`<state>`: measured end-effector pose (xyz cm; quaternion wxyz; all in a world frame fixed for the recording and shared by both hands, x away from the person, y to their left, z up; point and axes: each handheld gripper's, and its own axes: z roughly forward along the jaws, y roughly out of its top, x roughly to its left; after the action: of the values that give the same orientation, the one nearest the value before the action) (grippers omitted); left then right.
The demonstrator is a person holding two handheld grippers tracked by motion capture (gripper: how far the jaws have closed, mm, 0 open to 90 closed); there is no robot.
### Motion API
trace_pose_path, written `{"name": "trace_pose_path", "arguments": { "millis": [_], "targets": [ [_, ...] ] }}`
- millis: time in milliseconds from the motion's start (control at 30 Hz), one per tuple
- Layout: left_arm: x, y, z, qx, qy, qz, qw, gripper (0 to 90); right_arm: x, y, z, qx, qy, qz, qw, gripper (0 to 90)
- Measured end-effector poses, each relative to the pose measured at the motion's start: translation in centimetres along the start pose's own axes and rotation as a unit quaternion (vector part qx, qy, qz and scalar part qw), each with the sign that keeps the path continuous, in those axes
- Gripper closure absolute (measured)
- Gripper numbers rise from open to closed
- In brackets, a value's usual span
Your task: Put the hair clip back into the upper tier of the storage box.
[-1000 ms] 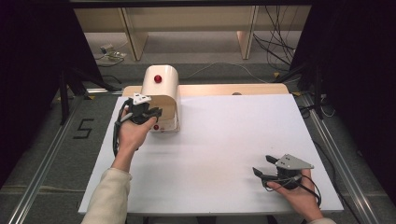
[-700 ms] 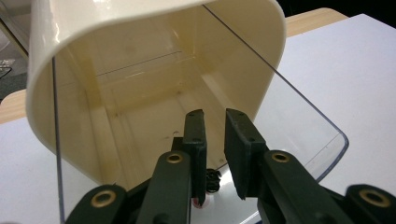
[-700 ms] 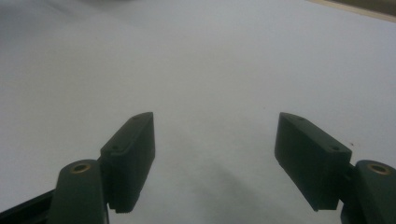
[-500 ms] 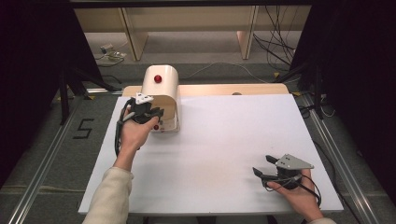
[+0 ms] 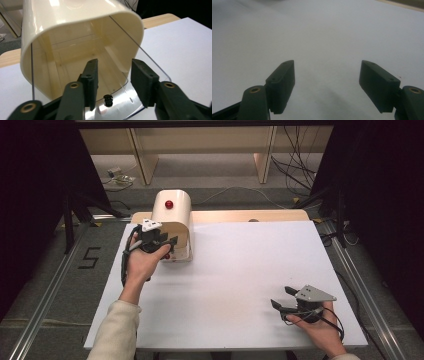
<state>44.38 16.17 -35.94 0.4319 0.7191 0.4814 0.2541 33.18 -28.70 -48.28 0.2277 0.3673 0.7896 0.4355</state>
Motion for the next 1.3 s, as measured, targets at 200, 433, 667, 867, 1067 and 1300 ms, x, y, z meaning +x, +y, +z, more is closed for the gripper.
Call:
{"name": "trace_pose_path", "arguments": {
  "millis": [200, 433, 667, 867, 1067, 1300],
  "targets": [
    [-0.2, 0.3, -1.0, -0.014, -0.001, -0.006, 0.9999, 47.0, 0.0, 0.0, 0.0, 0.002, 0.0, 0.0, 1.0, 29.7],
    [-0.6, 0.3, -1.9, -0.018, -0.007, -0.007, 0.9998, 41.2, 0.0, 0.0, 0.0, 0.001, 0.0, 0.0, 1.0, 29.7],
    [-0.7, 0.2, -2.7, -0.017, -0.016, -0.006, 0.9997, 38.4, 0.0, 0.0, 0.0, 0.002, 0.0, 0.001, 1.0, 29.6],
    [-0.8, 0.1, -3.4, -0.023, -0.026, -0.009, 0.9994, 36.8, 0.0, 0.0, 0.1, 0.004, -0.001, 0.004, 1.0, 29.3],
    [-0.8, 0.0, -3.8, -0.03, -0.034, -0.015, 0.9989, 36.5, -0.2, 0.0, 0.3, 0.001, 0.001, 0.004, 1.0, 28.9],
    [-0.7, -0.5, -4.0, -0.027, -0.03, -0.014, 0.9991, 36.3, -0.3, 0.1, 0.2, 0.001, 0.0, 0.001, 1.0, 28.8]
  ]
}}
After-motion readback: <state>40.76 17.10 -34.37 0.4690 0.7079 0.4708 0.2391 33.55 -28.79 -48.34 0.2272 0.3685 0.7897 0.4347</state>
